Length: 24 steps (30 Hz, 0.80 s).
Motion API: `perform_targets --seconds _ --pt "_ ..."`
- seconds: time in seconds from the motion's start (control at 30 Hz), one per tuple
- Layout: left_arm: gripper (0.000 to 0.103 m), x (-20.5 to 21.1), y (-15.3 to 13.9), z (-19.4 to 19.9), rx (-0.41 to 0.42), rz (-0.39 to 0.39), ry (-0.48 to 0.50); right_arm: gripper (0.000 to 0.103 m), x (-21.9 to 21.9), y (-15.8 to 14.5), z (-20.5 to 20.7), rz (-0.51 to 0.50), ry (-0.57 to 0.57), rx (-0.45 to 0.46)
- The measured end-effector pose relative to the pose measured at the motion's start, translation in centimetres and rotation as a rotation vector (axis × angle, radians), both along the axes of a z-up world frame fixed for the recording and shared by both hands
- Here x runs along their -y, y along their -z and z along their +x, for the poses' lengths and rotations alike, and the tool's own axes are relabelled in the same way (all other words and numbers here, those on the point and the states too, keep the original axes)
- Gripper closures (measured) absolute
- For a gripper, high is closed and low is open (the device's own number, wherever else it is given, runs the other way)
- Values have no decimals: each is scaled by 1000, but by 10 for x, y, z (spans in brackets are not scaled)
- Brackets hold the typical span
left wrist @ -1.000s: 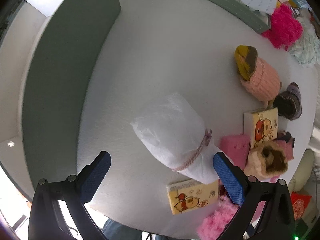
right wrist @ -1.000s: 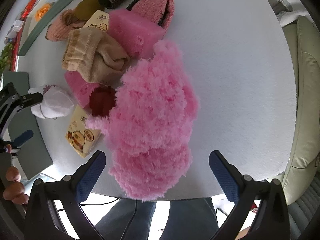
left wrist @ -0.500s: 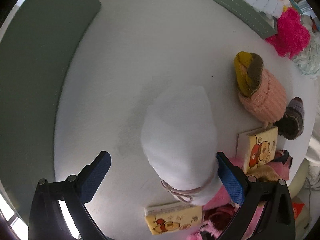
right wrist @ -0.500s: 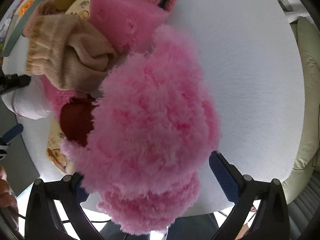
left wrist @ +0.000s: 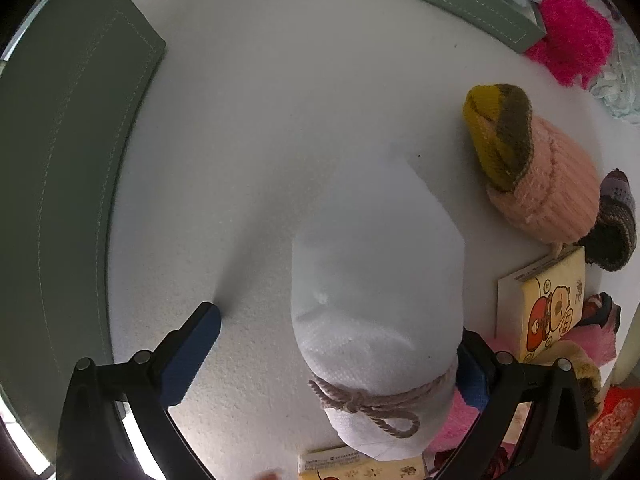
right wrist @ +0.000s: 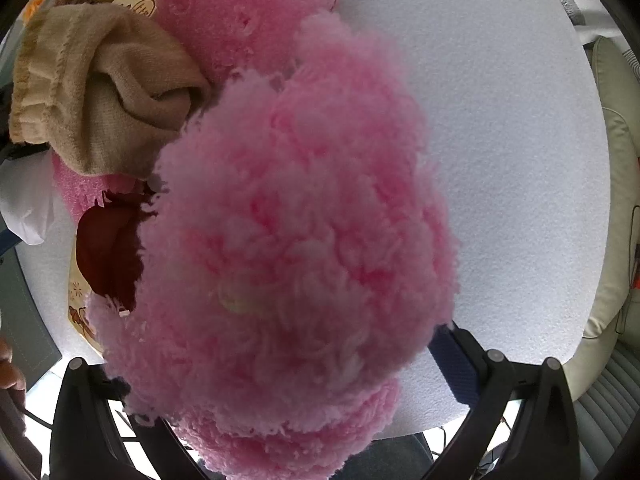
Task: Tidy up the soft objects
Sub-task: 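Grasp the pink fluffy slipper with the right gripper while the left grasps the white twine-tied bundle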
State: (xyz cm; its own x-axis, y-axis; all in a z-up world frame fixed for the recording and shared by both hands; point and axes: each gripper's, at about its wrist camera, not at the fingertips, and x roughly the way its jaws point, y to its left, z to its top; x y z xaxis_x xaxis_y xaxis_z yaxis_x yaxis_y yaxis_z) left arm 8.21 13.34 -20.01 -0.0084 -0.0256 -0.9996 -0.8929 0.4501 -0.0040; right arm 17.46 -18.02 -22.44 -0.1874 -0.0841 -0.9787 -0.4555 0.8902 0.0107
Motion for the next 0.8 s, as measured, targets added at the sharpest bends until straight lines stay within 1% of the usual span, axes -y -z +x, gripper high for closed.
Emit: perform_targets --seconds 0.07,0.13,0.17,0.23,0.27,0.3,0.33,0.37,0.4,0.43,0.47,0.5,0.53,0.6,0.7,0.73,0.8 --pt "0 4 -1 -1 -2 -3 -1 0 -1 0 -1 -4 1 -2" --pt "0 7 -3 -3 -16 -30 13 0 -13 -2 -1 -11 2 -13" --pt "0 4 0 6 -28 -47 25 0 -15 -1 -1 -16 2 -22" --pt "1 1 1 7 -41 -56 43 0 -18 1 2 -27 -11 -49" --pt "8 0 -1 9 -36 -55 57 0 -19 1 5 -34 -22 -63" --pt "12 0 -5 16 -30 -53 69 0 -20 1 7 -36 -27 -69" --pt "22 3 -8 16 -28 -45 85 1 -20 0 7 -36 -30 -69" --pt "33 4 -11 15 -24 -41 103 4 -20 -1 7 -36 -32 -64" --pt "40 5 -14 15 -21 -36 122 11 -20 -2 7 -32 -32 -57" --pt "53 6 -16 15 -16 -36 147 15 -19 -5 6 -24 -32 -50" --pt "53 8 -17 16 -13 -40 158 26 -19 -9 6 -14 -34 -42" --pt "53 8 -18 15 -10 -42 167 43 -19 -13 6 -3 -40 -34" --pt "53 9 -22 12 -6 -36 183 49 -19 -17 6 7 -46 -27" --pt "53 12 -28 10 0 -16 219 51 -17 -22 6 23 -48 -25" --pt "53 27 -40 11 6 17 299 51 -14 -32 5 31 -68 -6" --pt "53 31 -42 15 6 24 318 51 -14 -37 5 34 -77 3" --pt "53 39 -51 10 23 27 353 51 -13 -43 -1 39 -84 11"
